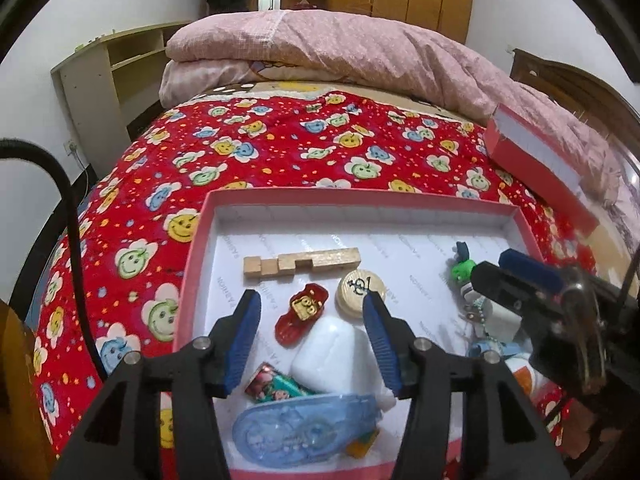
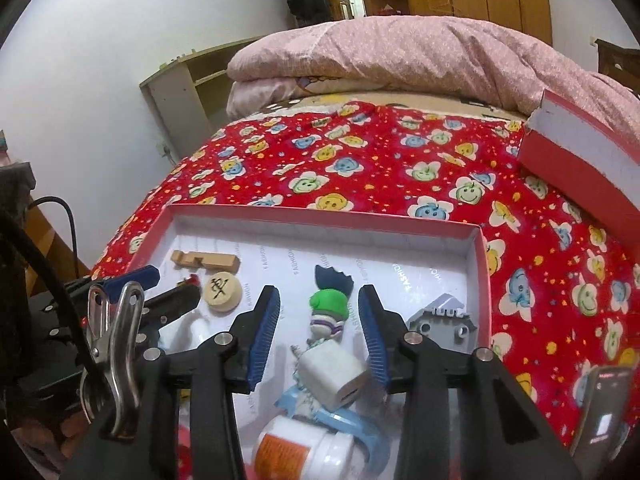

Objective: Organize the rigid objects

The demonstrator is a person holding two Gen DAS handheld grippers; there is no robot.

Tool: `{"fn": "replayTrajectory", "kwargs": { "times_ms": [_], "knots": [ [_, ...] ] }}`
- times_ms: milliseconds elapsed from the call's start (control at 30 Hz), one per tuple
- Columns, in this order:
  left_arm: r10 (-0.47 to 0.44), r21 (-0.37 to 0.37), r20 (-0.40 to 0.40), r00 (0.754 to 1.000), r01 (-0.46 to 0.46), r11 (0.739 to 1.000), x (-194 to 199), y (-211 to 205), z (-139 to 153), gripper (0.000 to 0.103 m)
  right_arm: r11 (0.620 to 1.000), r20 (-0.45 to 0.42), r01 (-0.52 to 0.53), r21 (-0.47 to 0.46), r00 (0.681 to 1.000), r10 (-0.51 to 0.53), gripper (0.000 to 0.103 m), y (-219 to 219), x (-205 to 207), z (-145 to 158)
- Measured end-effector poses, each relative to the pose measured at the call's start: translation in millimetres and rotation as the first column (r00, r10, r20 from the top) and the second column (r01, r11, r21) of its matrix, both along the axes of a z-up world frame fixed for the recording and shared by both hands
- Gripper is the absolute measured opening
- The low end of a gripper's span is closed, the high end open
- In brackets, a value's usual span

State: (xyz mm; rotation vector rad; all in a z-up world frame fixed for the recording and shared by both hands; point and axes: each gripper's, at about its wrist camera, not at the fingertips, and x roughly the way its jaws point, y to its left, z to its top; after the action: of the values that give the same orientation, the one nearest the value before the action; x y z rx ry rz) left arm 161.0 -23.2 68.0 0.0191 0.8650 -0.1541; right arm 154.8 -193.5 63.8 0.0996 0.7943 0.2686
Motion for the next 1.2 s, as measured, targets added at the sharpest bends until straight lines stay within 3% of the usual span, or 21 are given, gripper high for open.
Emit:
{"fn": "replayTrajectory", "kwargs": {
  "times_ms": [700, 1200],
  "knots": [
    [0.04, -0.016, -0.009, 0.999, -0.04, 0.999, -72, 17, 22, 0.056, 1.0, 0.017, -0.021, 0.017, 1.0, 0.02, 0.043, 15, -78, 26],
    [0.037, -0.012, -0.036, 0.999, -0.037, 0.999, -114, 20, 14, 0.056, 1.0, -0.017, -0.007, 0.02, 1.0, 0.007, 0.043, 20, -127, 13]
  ]
}}
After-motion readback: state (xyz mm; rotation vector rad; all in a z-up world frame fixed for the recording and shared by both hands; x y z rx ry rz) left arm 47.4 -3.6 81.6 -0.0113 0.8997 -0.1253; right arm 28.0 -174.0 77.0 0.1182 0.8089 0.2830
